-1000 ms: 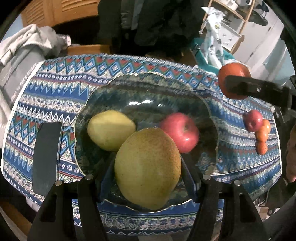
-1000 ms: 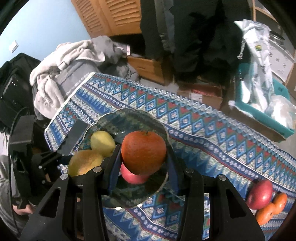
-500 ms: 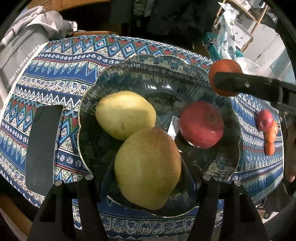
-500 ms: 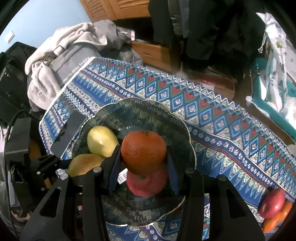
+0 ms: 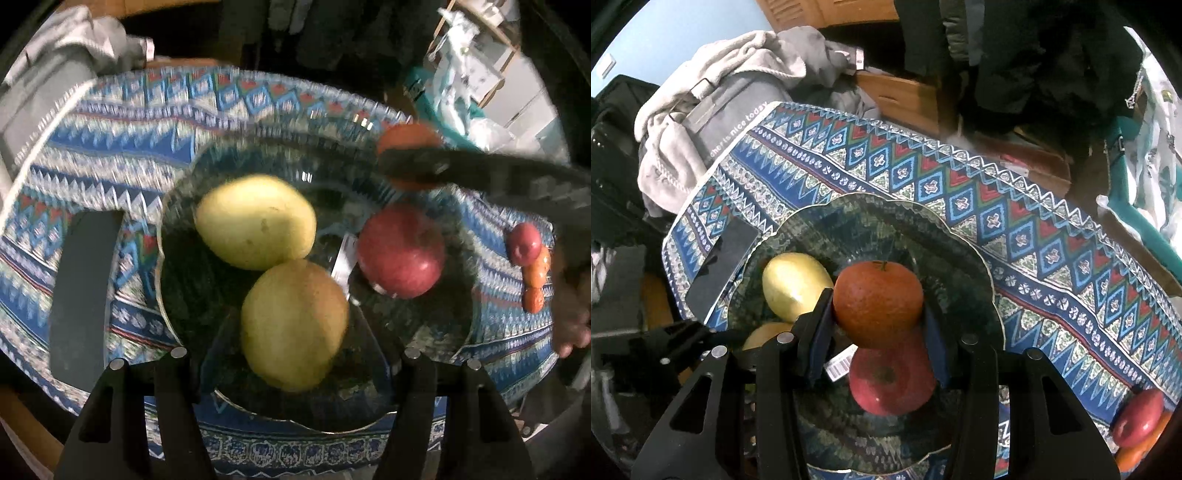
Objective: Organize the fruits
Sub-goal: 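Release the pear into the bowl with the left tool while the right tool releases the orange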
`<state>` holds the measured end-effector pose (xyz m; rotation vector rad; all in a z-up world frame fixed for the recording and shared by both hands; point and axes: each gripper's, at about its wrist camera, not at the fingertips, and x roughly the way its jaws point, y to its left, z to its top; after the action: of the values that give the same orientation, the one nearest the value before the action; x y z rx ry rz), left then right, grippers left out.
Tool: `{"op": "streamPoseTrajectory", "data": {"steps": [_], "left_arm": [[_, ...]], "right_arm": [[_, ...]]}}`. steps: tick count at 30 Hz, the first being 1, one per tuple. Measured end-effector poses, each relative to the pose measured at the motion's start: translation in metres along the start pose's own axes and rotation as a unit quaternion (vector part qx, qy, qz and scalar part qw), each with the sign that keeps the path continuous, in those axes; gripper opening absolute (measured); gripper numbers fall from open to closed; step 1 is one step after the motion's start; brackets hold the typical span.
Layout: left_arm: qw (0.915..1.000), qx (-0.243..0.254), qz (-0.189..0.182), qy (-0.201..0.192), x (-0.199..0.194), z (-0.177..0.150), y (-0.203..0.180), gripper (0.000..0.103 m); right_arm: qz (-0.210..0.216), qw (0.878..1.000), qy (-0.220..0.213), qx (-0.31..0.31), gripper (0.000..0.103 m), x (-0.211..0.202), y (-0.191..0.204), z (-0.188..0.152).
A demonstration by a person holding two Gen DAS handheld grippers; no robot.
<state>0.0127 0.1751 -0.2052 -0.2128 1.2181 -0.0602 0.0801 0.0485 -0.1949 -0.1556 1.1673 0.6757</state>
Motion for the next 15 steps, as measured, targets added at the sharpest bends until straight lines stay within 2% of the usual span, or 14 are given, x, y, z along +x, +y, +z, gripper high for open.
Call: {"op": "streamPoseTrajectory", "data": {"steps": [4, 15], "left_arm": [[0.9993, 0.014, 0.009, -0.034, -0.016, 0.008, -0.004, 0.067], [0.9987, -0.027, 0.018, -0.04, -0.005, 0.024, 0.019, 0.067]], "right_arm": [[-0.001, 1.0, 0.006, 0.0, 0.045, 0.008, 0.001, 0.003], [-0.003, 1.0, 0.026, 0.003, 0.045, 0.033, 0.001, 0.005]]}}
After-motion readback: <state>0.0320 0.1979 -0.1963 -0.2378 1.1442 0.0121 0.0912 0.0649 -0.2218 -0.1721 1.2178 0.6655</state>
